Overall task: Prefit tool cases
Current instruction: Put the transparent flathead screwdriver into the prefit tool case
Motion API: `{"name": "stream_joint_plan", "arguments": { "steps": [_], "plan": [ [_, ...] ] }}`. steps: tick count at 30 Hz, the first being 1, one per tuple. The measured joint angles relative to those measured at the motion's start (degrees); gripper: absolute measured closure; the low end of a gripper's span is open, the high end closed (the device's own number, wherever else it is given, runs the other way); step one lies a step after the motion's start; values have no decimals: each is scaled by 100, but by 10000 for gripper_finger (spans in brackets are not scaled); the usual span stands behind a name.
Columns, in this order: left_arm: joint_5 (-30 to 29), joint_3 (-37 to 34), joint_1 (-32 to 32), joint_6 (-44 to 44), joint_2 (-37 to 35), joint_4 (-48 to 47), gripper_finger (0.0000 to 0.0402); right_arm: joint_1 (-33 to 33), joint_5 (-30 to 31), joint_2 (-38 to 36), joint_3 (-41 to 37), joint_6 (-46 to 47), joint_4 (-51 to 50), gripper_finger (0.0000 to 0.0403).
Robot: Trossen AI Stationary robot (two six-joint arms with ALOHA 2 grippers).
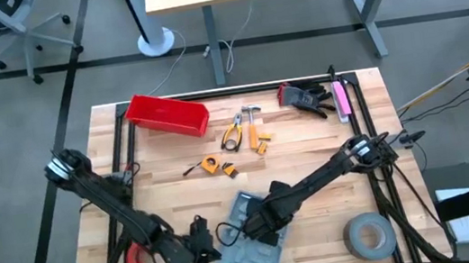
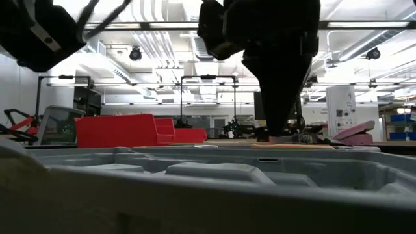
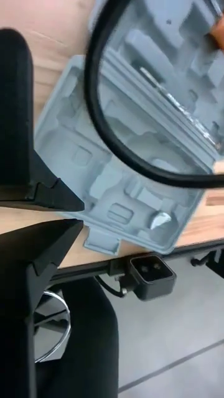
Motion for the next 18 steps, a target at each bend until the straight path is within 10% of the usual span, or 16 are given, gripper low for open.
{"name": "stream_joint_plan", "arguments": {
  "steps": [18],
  "plan": [
    [484,299,59,-399,887,-113,364,552,55,-120,-88,663,138,349]
  ]
}}
